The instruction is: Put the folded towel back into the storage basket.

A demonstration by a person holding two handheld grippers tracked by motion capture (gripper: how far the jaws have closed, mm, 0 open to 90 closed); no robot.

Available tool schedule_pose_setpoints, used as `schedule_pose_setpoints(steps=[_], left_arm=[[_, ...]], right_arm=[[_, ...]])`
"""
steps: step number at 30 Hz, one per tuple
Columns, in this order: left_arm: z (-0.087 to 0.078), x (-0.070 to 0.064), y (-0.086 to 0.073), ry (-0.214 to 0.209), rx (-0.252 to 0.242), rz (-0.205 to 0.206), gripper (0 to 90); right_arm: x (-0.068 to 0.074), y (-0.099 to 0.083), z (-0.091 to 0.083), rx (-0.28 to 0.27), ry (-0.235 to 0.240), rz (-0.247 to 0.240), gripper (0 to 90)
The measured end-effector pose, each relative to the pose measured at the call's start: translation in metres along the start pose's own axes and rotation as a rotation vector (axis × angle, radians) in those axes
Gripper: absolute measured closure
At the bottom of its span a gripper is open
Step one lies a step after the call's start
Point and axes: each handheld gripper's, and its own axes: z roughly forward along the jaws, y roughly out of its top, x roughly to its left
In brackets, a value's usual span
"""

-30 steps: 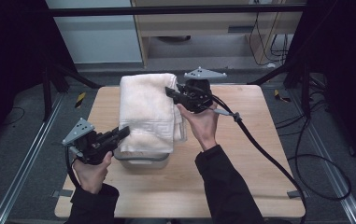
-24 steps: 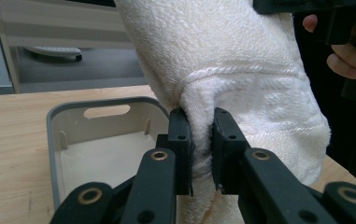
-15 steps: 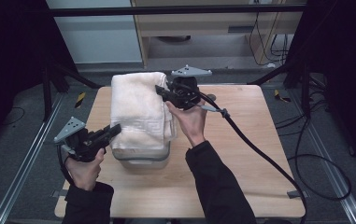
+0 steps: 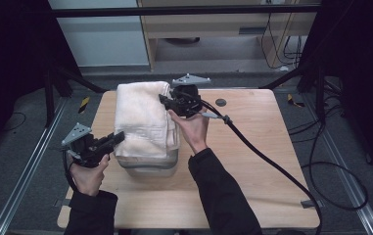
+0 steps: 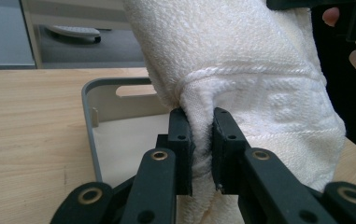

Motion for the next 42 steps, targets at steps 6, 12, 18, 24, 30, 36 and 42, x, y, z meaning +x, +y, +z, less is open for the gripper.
schedule_pose_setpoints(steps=[6, 12, 18, 24, 30, 36, 42], left_arm=[[0.005, 0.006, -0.005, 0.018, 0.022, -0.003, 79.2], [0.012, 0.012, -0.010, 0.037, 0.052, -0.009, 79.2], [0.017, 0.018, -0.015, 0.046, 0.076, -0.016, 79.3], [0.023, 0.022, -0.019, 0.056, 0.100, -0.013, 79.2], [0.028, 0.025, -0.024, 0.066, 0.129, -0.010, 79.3], [0.034, 0.026, -0.030, 0.079, 0.160, -0.006, 79.3], [0.041, 0.027, -0.036, 0.090, 0.189, -0.001, 79.3]], right_arm=[[-0.002, -0.009, 0.012, 0.017, -0.008, 0.006, 69.7], [-0.004, -0.017, 0.023, 0.038, -0.013, 0.011, 69.6], [-0.005, -0.023, 0.033, 0.060, -0.017, 0.015, 69.5], [-0.006, -0.029, 0.040, 0.083, -0.025, 0.014, 69.4], [-0.009, -0.039, 0.045, 0.095, -0.026, 0.025, 69.3], [-0.012, -0.049, 0.052, 0.118, -0.033, 0.029, 69.2], [-0.013, -0.057, 0.060, 0.145, -0.040, 0.028, 69.1]])
